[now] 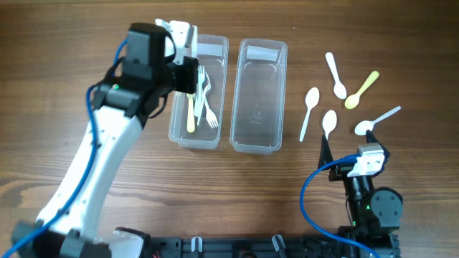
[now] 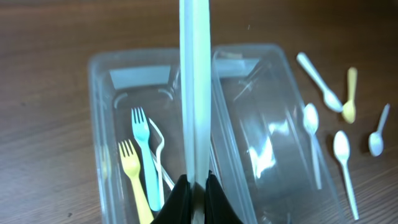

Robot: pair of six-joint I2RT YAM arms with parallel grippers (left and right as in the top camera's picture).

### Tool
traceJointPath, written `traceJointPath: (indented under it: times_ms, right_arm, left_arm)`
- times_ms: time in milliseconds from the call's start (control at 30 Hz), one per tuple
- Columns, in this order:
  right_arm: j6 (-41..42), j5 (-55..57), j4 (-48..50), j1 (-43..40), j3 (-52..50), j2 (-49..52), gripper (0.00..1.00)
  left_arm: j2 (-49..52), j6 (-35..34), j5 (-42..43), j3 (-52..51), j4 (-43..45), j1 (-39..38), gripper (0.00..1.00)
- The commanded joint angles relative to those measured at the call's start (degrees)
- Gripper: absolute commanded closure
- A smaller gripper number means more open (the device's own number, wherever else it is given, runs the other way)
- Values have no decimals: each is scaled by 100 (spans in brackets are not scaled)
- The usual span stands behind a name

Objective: Pack container
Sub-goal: 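Place the white fork into the left container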

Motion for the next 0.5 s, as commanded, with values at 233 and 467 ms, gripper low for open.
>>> traceJointPath:
  times_ms: [233, 467]
  right_arm:
    - [-37, -68, 15, -20, -22, -31, 0]
    - [-39, -66, 13, -20, -22, -28, 0]
  left_arm:
    - [1867, 107, -109, -9, 761, -48, 0]
    - [304, 109, -1690, 507, 944, -48, 0]
